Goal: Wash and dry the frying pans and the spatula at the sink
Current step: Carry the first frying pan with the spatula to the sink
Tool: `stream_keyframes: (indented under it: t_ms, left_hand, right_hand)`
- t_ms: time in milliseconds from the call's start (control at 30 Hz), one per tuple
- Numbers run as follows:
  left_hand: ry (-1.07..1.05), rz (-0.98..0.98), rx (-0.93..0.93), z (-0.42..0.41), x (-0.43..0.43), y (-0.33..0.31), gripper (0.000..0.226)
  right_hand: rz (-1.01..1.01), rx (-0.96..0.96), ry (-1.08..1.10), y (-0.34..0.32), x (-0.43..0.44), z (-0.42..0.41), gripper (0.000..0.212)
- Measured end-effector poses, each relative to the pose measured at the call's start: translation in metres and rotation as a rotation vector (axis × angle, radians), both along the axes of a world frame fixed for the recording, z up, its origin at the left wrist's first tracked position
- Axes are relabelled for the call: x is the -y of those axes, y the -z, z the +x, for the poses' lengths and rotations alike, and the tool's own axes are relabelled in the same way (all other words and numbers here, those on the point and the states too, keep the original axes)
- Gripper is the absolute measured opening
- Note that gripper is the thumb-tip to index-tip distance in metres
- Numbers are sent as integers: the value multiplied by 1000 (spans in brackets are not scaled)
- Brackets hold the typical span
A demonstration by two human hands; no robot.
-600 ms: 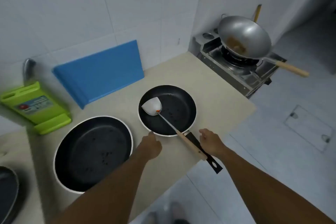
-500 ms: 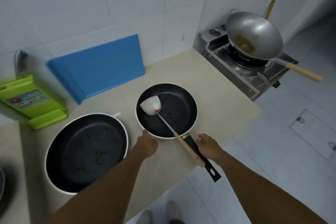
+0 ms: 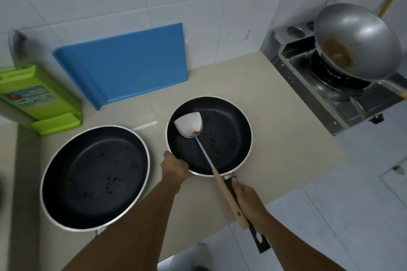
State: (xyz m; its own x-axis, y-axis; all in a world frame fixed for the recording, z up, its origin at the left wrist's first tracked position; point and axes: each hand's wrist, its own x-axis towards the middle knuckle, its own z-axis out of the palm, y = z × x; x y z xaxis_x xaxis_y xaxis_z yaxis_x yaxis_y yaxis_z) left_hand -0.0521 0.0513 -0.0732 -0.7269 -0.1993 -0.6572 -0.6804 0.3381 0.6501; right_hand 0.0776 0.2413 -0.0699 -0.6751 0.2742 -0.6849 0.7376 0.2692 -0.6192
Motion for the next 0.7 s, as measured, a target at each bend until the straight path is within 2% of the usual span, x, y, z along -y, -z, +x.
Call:
stream_keyframes:
  t_ms: [200,400,500,567,700]
  left_hand:
    - [-20,60,-32,16,8,-34,28]
    - [-87,103,-125,34,50,-86,28]
    - [-86,54,-235,49,95,-112,28]
    - [-97,90,-269,62,133,-129,32]
    - [-125,143,-349,104,221,-167,30]
  right_hand:
    - [77,-64,5,-12,13,14,61]
    - [84,-154,-26,-67,50,25,58]
    - [64,-176,-70,-105,87,36,62]
    - [41,-170,-94,-133,118,47,63]
    - [-70,-194,-111,-183,200,82,54]
